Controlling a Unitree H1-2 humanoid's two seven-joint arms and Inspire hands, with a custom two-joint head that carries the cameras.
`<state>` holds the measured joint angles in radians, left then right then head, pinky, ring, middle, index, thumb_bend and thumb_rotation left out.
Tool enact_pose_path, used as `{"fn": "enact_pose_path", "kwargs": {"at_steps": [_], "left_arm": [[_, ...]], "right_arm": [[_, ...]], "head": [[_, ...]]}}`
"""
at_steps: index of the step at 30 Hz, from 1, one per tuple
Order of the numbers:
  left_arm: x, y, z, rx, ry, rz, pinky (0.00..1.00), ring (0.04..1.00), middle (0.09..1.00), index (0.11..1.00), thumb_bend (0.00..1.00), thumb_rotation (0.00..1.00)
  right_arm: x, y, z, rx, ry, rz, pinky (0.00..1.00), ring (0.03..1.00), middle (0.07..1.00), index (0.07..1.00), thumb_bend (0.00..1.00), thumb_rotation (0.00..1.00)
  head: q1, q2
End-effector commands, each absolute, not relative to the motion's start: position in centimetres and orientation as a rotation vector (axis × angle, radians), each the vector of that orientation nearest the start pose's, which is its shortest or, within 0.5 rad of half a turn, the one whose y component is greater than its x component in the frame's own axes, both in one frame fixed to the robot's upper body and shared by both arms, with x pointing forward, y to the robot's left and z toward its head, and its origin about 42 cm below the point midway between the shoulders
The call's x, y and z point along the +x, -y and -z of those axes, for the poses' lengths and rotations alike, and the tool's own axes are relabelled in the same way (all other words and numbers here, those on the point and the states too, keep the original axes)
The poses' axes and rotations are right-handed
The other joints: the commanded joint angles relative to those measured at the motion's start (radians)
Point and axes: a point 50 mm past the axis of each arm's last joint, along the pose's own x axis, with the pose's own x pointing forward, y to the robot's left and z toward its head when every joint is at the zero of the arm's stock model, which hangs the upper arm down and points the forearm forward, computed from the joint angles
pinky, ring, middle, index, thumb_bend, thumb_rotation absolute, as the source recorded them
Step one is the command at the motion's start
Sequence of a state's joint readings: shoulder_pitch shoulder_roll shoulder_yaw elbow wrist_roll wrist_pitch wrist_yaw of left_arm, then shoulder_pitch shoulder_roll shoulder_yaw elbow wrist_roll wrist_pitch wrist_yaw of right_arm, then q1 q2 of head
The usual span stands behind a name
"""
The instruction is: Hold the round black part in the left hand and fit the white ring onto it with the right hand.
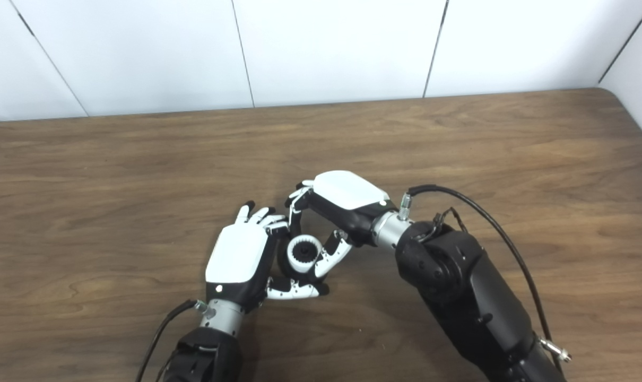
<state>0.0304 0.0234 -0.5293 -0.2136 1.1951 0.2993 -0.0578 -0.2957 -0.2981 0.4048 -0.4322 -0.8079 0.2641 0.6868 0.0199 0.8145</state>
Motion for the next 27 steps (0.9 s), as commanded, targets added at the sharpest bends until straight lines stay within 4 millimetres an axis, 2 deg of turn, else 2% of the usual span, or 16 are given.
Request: {"fn": "enact_pose_path", "kwargs": {"at_steps": [1, 27], "left_arm": [[23.95, -9.15, -11.99, 1.185, 0.104, 0.291, 1.0, 0.891, 0.783, 0.483, 0.52, 0.05], [24.18, -9.05, -12.02, 1.19, 0.102, 0.291, 1.0, 0.892, 0.787, 0.484, 0.52, 0.06]], "right_arm": [[31.05, 15.47, -24.88, -1.191, 0.3, -0.653, 0.94, 0.925, 0.832, 0.486, 0.52, 0.14], [31.5, 15.65, -25.17, -1.223, 0.325, -0.67, 0.92, 0.929, 0.842, 0.492, 0.52, 0.15]], "head": [[0.0, 0.0], [0.001, 0.002]]}}
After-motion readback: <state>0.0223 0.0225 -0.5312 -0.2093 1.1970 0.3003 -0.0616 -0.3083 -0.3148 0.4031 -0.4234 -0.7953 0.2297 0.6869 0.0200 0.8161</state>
